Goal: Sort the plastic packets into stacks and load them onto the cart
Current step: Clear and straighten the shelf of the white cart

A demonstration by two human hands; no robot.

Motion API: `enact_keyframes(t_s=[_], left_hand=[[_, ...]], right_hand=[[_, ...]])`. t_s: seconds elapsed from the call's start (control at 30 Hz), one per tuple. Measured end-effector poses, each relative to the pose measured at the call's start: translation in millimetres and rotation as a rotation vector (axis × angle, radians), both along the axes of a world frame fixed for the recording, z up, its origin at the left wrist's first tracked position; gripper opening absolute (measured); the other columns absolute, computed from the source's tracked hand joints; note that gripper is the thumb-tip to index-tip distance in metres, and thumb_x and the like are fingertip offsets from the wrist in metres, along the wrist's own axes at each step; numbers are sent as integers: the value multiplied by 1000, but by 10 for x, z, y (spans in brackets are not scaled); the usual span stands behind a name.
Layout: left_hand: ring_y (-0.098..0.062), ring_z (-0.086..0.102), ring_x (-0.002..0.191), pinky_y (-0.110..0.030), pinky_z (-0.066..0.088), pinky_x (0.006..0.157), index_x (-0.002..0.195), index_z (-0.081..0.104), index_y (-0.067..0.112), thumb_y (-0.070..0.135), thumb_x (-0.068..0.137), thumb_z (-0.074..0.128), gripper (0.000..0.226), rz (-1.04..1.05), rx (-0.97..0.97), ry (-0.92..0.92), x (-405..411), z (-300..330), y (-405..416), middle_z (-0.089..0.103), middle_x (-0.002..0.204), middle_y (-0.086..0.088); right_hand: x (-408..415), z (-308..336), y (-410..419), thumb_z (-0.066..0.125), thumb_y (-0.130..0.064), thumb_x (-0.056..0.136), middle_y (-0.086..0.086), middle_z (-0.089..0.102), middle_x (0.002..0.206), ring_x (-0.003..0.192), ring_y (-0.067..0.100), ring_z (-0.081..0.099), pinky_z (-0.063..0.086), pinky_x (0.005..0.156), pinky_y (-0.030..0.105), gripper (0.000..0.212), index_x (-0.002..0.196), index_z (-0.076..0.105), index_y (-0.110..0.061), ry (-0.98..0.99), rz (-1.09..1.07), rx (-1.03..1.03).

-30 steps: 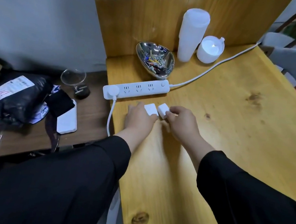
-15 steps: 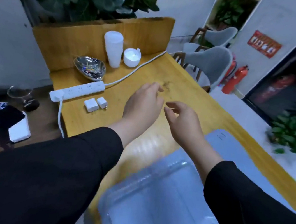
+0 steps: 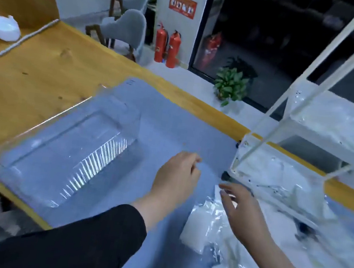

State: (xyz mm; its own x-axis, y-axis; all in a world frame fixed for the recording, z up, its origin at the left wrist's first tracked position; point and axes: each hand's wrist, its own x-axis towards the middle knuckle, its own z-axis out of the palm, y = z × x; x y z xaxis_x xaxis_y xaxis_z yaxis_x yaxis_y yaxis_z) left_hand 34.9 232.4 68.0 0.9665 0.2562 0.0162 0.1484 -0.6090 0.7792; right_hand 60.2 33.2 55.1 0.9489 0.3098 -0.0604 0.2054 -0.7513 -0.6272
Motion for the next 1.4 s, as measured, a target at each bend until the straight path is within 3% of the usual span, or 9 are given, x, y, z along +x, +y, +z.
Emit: enact_keyframes(t_s=[0.13,0.4,0.57,0.77,0.9,1.07,1.2,1.3,1.4], left_hand=[[-22,52,122,-34,44,96,130,58,23,27,94,43,40,-208,108,144,-149,-811,-534,55,132,3],[-18,53,129,-44,38,114,137,55,21,34,91,36,52,-314,487,-138,-157,-1811,-827,61,132,4],[-16,42,136,-30,24,114,153,37,28,34,103,40,50,-277,431,-163,-158,-1819,-811,49,149,7],[-24,52,128,-38,40,108,143,50,28,29,102,51,41,-282,189,-153,-187,-1845,-723,53,139,-2],[-23,53,126,-34,39,108,142,52,22,27,103,52,39,-264,163,-190,-263,-1740,-774,53,140,-2],[-16,49,129,-32,39,107,140,54,27,32,103,51,37,-259,220,-363,-136,-1398,-981,54,139,8],[-13,54,111,-33,46,90,124,61,32,36,104,48,24,-248,201,-422,331,-1139,-1228,57,126,16],[-14,59,94,-33,48,74,102,58,31,35,102,50,9,-56,-21,-532,716,-1116,-1240,60,103,13],[-15,55,98,-32,45,76,116,49,29,39,100,54,20,-8,-128,-589,1044,-1211,-1143,53,104,10]], right_hand=[[-296,-581,-565,60,-33,98,-19,55,131,127,9,53,27,99,9,31,129,62,-28,57,-28,-155],[-377,-1460,-647,24,-76,89,-12,32,160,150,10,23,12,124,36,78,149,45,-30,-215,16,-392],[-406,-1492,-628,17,-77,87,-15,31,159,147,7,24,15,123,36,78,149,39,-36,-307,56,-429],[-511,-1436,-609,43,-59,97,-9,56,134,131,14,47,26,117,47,44,121,60,-27,-322,29,-400],[-585,-1148,-793,45,-56,99,-8,46,151,139,12,41,23,120,41,51,140,53,-28,-347,-41,-312],[-540,-787,-1348,50,-53,99,-16,53,138,123,10,52,40,95,28,42,134,57,-31,-429,-165,-201],[-38,-644,-1617,51,-55,97,-15,52,141,124,11,52,42,96,30,46,136,56,-31,-411,-259,-210],[402,-540,-1605,52,-57,96,-9,48,148,123,14,53,41,93,29,54,142,50,-29,-398,-253,-267],[821,-462,-1424,55,-58,94,-5,44,152,125,17,54,37,88,27,62,147,44,-28,-367,-203,-337]])
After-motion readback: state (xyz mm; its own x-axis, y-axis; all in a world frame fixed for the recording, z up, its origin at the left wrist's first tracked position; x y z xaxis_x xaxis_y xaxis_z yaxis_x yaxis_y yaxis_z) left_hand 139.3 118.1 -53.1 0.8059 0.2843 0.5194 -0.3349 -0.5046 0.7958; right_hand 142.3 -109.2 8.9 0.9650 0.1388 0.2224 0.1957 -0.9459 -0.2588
